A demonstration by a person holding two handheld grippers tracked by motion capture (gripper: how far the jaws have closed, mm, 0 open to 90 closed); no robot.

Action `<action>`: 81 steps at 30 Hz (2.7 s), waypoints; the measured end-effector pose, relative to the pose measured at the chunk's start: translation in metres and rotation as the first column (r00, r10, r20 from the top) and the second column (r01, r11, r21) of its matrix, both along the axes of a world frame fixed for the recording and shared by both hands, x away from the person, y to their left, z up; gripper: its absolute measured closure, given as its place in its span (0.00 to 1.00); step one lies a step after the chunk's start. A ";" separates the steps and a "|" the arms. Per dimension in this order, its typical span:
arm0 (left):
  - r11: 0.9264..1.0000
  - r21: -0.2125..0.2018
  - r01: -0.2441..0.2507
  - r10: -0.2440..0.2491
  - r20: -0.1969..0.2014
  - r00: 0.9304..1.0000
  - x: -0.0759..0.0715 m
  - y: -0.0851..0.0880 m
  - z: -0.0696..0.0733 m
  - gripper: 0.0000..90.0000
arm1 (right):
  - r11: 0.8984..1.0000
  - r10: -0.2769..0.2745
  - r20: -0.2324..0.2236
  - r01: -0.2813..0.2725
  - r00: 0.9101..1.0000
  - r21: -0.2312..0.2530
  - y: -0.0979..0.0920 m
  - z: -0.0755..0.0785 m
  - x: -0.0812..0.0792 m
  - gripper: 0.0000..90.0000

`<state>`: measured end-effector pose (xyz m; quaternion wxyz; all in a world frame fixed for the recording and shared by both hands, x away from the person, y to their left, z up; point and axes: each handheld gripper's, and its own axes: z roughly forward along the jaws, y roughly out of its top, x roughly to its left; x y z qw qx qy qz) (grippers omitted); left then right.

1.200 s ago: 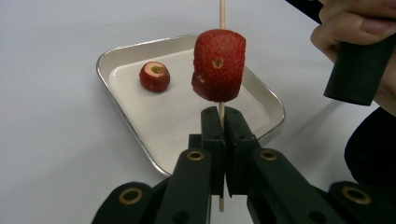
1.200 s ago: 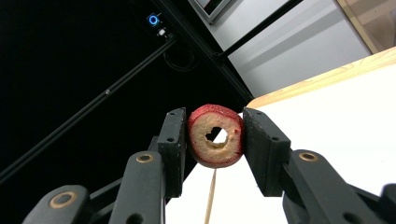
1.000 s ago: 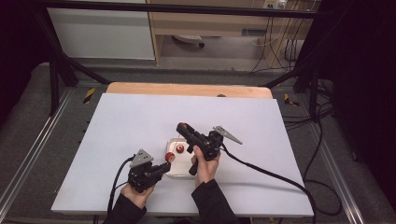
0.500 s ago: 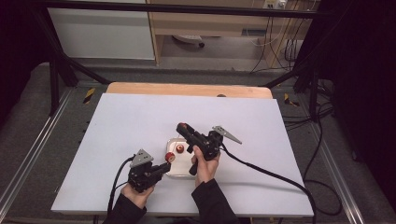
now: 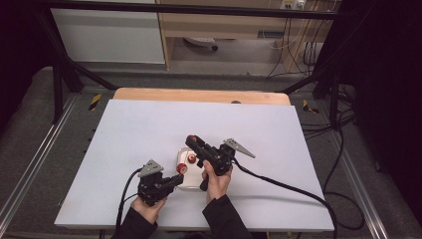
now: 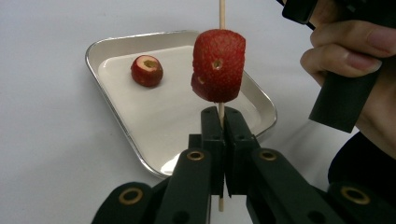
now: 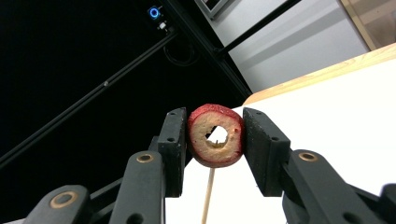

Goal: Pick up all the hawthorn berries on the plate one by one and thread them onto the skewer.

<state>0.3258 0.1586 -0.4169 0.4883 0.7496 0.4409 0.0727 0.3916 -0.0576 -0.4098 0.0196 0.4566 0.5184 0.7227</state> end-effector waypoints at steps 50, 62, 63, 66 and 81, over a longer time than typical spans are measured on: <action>0.998 -0.063 -0.029 0.030 0.013 0.999 -0.001 -0.001 0.004 0.98 | 0.991 0.094 0.027 -0.091 0.995 -0.095 0.012 -0.015 -0.031 0.70; 1.000 0.030 -0.002 0.001 0.034 0.999 0.005 0.011 0.000 0.98 | 0.910 0.109 0.058 -0.076 0.992 -0.408 -0.011 0.011 -0.019 0.21; 0.999 0.041 -0.001 0.000 0.035 0.999 0.006 0.013 0.000 0.98 | 0.889 0.124 0.047 -0.089 0.991 -0.450 -0.014 0.012 -0.017 0.18; 0.998 0.068 -0.006 0.004 0.036 0.999 0.007 0.017 0.000 0.98 | 0.830 0.169 -0.004 -0.144 0.986 -0.539 -0.018 0.013 -0.011 0.11; 0.982 0.189 -0.014 0.001 0.068 0.998 0.009 0.046 0.001 0.98 | 0.605 0.224 -0.168 -0.272 0.960 -0.748 -0.025 0.021 0.023 0.11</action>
